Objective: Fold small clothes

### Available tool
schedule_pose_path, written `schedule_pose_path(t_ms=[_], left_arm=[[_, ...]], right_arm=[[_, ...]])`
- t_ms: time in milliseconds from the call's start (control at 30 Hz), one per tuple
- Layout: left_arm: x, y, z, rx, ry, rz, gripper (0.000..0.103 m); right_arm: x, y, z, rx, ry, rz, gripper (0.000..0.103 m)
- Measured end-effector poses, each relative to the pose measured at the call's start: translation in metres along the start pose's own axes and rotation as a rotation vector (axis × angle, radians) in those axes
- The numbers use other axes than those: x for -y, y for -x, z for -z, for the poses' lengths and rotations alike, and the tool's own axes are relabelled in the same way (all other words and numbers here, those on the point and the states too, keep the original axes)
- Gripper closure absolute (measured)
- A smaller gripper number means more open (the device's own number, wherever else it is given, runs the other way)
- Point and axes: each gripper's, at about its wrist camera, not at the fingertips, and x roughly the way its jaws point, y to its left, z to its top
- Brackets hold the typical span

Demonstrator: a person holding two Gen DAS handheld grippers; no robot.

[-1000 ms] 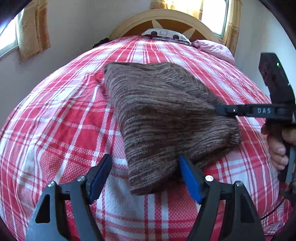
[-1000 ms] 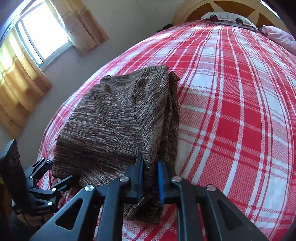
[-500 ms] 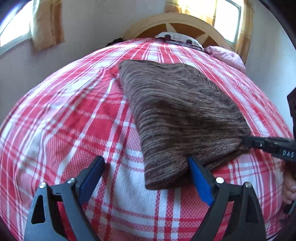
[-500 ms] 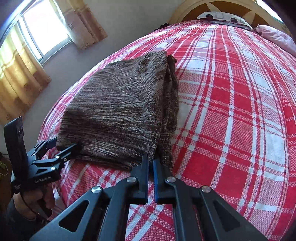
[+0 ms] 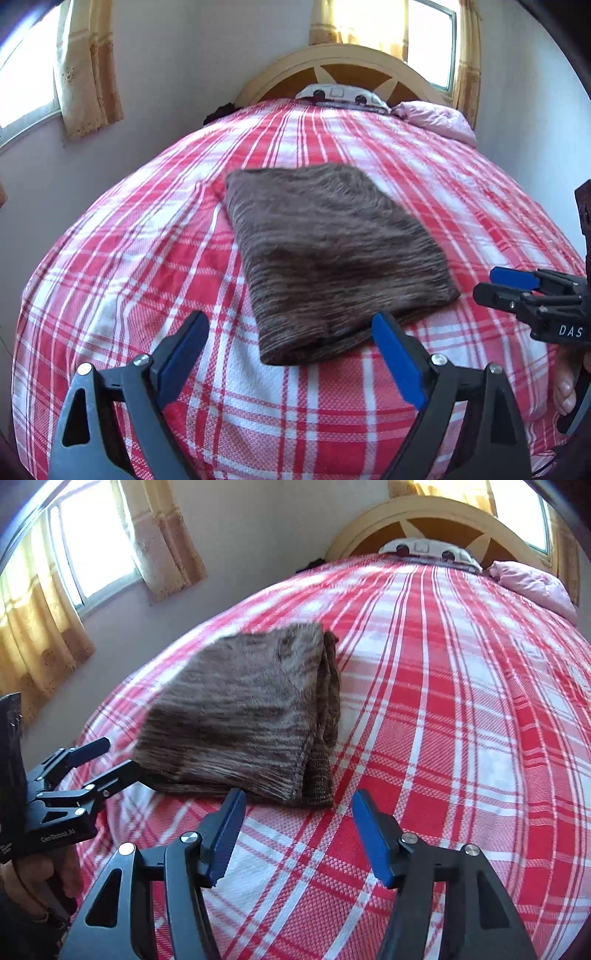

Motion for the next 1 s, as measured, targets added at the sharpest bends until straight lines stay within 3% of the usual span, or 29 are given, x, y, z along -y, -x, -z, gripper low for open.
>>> schedule_pose_path(t_ms=[533,1000], left_arm=[[0.010,0.047,-0.026,0.148,-0.012,0.021,0.007],[0.018,0.058,-0.028,0.182,-0.017,0.026,0.006]], right_arm=[[-0.024,0.074,-0.006,0.176,0.040,0.043,0.042],[-0.024,0.101,-0.001,0.251,0.039,0.046,0.041]])
